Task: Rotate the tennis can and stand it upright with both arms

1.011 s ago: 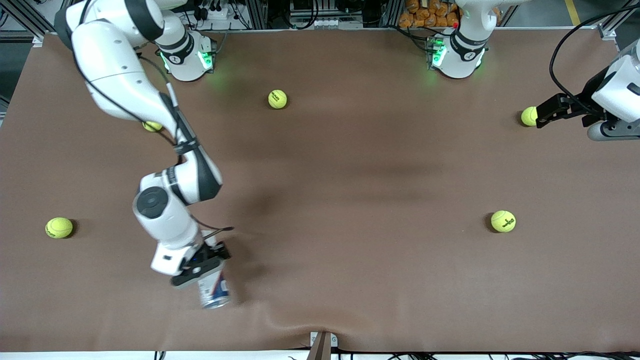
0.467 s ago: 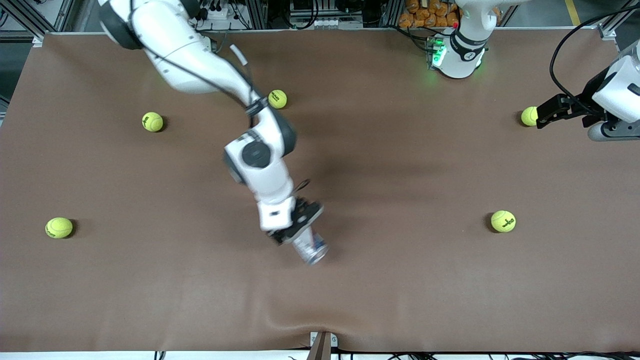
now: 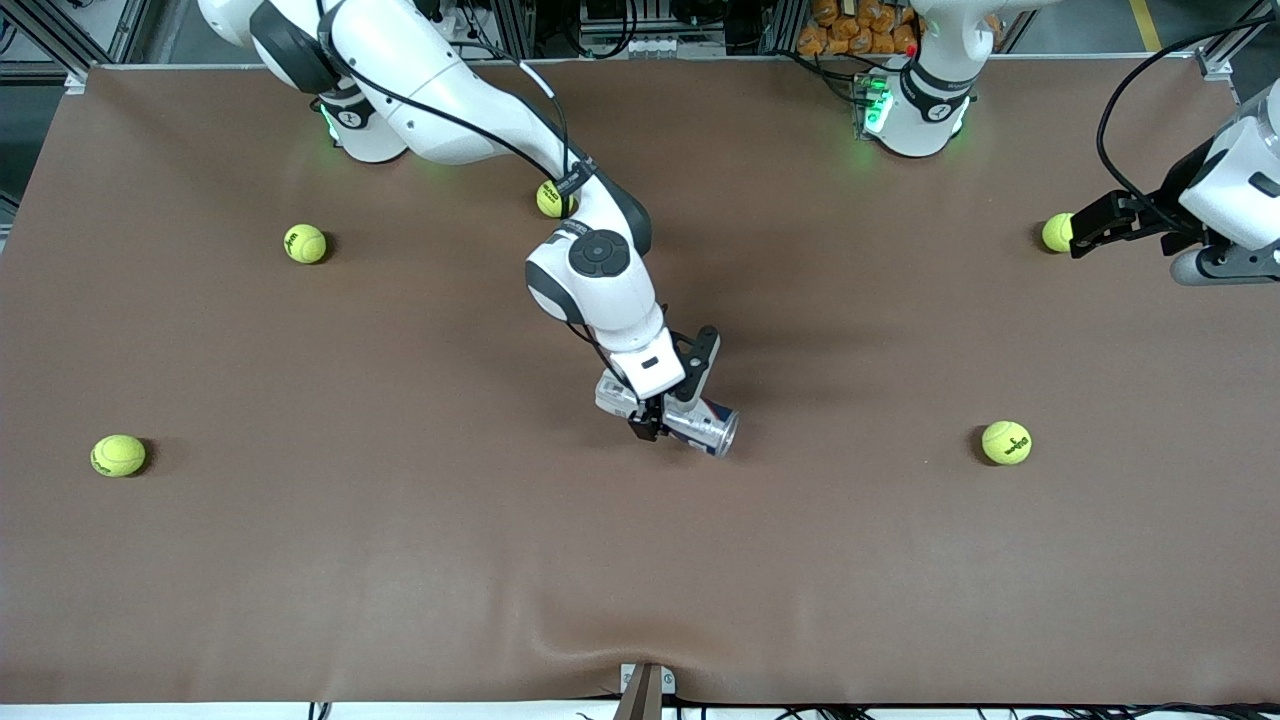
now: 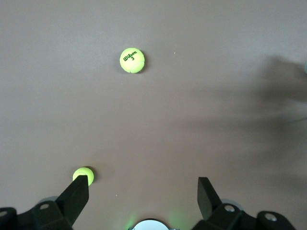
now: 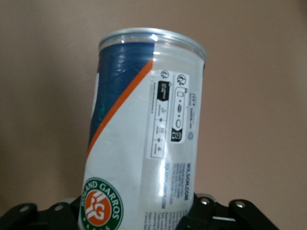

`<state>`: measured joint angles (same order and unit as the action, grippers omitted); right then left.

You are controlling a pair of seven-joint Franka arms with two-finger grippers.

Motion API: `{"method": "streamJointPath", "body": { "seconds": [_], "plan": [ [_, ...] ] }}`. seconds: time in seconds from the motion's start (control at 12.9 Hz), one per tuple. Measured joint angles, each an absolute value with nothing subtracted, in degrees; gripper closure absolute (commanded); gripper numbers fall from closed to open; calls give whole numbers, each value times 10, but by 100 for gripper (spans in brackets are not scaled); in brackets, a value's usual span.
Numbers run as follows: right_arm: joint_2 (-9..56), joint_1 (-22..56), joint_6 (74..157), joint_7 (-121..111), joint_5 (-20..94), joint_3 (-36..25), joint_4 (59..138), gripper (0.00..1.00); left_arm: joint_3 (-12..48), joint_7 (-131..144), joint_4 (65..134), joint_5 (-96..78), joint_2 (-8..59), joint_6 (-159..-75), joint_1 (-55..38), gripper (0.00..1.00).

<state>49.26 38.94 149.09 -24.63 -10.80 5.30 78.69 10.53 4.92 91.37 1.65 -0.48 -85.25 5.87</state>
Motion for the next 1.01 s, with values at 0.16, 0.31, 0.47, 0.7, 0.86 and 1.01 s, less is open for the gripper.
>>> {"method": "streamJointPath", "body": {
  "seconds": [0.16, 0.31, 0.47, 0.7, 0.86, 1.01],
  "plan": [
    [501, 394, 1502, -301, -109, 53, 787, 28, 106, 49, 919, 16, 4, -861, 58, 0],
    [507, 404, 1515, -340, -116, 53, 789, 27, 107, 66, 920, -2, 25, -871, 56, 0],
    [512, 423, 1529, -348, -142, 53, 794, 26, 107, 94, 922, -64, 55, -880, 55, 0],
    [514, 443, 1531, -348, -155, 51, 803, 0, 108, 101, 924, -150, 110, -909, 53, 0],
    [514, 443, 1533, -348, -158, 47, 804, 0, 111, 101, 925, -202, 151, -935, 50, 0],
    [514, 442, 1536, -348, -158, 43, 802, 0, 113, 102, 927, -249, 193, -960, 39, 0]
  ]
}}
